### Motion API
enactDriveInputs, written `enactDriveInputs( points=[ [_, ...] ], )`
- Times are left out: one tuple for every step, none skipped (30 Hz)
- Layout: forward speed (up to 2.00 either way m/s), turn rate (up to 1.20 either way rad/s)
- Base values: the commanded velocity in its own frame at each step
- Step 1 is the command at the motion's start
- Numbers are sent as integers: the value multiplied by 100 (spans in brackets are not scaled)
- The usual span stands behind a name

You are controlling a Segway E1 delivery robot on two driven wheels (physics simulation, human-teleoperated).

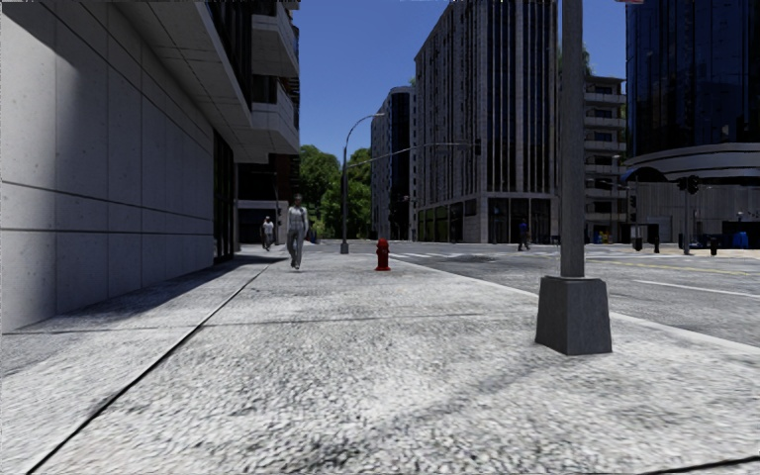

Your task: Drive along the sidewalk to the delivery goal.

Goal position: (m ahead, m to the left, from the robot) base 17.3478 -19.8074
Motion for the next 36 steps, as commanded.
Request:
enactDriveInputs(
  points=[
    [200, 0],
    [200, 0],
    [200, 0],
    [200, 0],
    [200, 0],
    [200, 0],
    [200, 0],
    [200, 0],
    [200, 0],
    [200, 0],
    [200, 0],
    [200, 0],
    [200, 0],
    [200, 0],
    [200, 0],
    [200, 0],
    [200, 0],
    [200, 0],
    [200, 0],
    [200, 0],
    [200, 0],
    [200, 0],
    [200, 0],
    [200, 0],
    [200, 0],
    [200, 0],
    [200, 0],
    [200, 0],
    [200, 0],
    [200, 0],
    [200, 0],
    [200, 0],
    [200, 0],
    [200, 0],
    [200, 0],
    [200, 0]
  ],
)
